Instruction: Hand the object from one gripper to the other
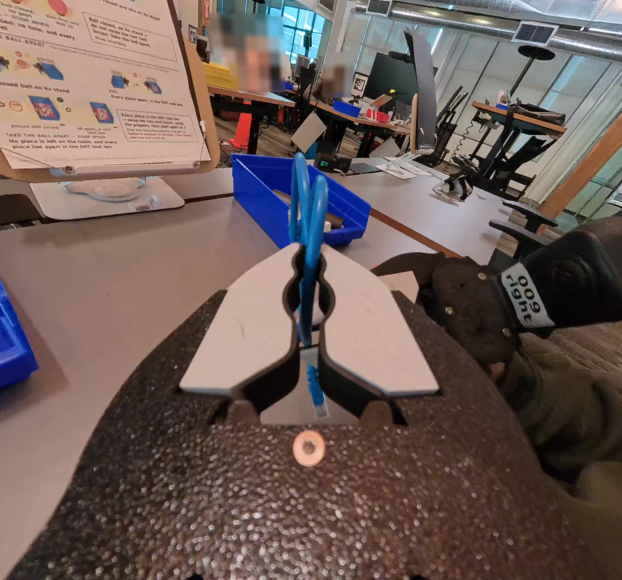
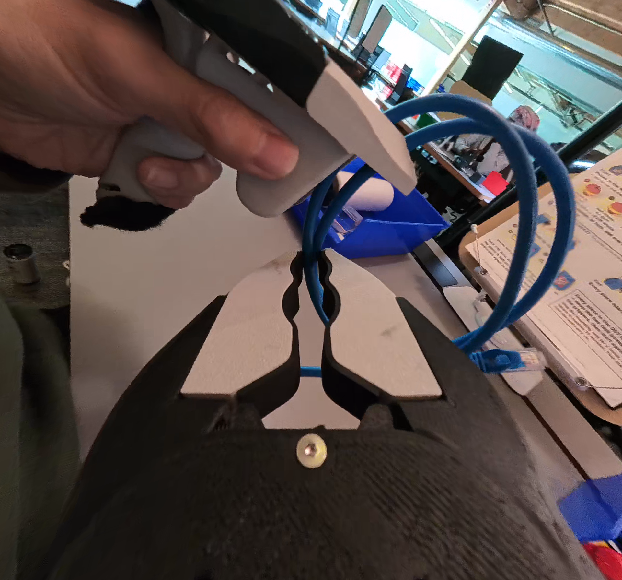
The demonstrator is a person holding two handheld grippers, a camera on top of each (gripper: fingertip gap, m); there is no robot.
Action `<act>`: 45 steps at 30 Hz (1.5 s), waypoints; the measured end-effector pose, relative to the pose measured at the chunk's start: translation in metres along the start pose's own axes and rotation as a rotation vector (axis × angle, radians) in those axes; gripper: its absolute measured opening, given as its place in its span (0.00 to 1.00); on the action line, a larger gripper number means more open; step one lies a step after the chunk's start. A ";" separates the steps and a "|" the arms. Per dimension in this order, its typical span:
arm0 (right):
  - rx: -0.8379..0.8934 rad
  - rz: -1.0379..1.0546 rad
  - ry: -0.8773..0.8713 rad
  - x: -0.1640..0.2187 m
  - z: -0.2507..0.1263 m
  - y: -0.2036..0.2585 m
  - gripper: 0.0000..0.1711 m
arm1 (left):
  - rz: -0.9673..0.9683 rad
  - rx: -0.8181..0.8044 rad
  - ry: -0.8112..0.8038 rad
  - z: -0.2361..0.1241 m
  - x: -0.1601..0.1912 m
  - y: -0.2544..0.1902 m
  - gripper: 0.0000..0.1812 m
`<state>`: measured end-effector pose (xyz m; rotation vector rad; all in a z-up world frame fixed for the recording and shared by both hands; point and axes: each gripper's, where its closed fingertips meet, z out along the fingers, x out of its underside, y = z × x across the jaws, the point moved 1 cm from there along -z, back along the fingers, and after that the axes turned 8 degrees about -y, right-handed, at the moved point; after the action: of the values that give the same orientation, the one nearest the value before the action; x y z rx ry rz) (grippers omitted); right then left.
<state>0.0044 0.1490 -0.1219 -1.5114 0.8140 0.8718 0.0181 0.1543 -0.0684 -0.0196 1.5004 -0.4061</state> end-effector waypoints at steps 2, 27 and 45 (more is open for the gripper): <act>-0.027 0.048 -0.047 -0.006 -0.001 0.001 0.05 | 0.011 0.037 -0.027 -0.001 -0.004 -0.005 0.03; -0.018 1.032 -0.730 -0.067 -0.103 -0.122 0.03 | 0.763 0.233 -0.042 0.017 0.036 -0.038 0.36; -0.327 1.167 -0.688 -0.090 -0.072 -0.063 0.03 | 0.937 -0.021 -0.157 0.021 0.027 -0.009 0.13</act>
<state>0.0220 0.0859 -0.0074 -0.7510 1.0217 2.3077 0.0364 0.1332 -0.0899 0.6002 1.2029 0.3605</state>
